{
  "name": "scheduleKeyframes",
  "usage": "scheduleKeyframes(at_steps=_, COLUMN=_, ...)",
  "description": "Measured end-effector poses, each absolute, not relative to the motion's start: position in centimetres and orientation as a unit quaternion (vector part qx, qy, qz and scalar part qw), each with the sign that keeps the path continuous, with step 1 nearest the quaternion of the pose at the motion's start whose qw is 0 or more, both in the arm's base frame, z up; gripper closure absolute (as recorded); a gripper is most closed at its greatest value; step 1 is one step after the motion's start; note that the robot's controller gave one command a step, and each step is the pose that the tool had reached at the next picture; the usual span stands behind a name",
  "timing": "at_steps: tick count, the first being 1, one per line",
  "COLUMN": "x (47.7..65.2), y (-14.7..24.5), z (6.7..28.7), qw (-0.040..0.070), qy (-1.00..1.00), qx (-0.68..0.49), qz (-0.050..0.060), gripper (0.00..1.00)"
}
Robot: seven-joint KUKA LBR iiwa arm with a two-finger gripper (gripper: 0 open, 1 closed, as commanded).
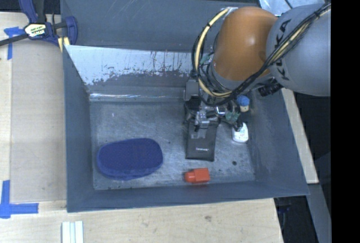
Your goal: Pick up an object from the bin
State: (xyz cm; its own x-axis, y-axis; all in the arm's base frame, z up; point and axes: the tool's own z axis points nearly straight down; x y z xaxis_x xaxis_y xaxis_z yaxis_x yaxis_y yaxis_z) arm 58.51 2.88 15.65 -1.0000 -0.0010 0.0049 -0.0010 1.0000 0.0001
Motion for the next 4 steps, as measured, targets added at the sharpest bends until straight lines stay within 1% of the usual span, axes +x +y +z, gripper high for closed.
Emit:
scheduleKeyframes(at_steps=1, x=57.8, y=-4.0, z=9.5, qw=-0.01, qy=-0.999, qx=0.031, qz=-0.001, gripper=0.0)
scheduleKeyframes(at_steps=2, x=63.0, y=-4.9, z=7.7, qw=-0.008, qy=-0.972, qx=0.235, qz=0.001, gripper=0.0)
scheduleKeyframes(at_steps=3, x=58.1, y=-3.5, z=10.2, qw=-0.006, qy=-0.943, qx=0.333, qz=0.002, gripper=0.0)
scheduleKeyframes(at_steps=4, x=62.4, y=-4.7, z=7.6, qw=-0.009, qy=-0.938, qx=0.346, qz=0.0, gripper=0.0)
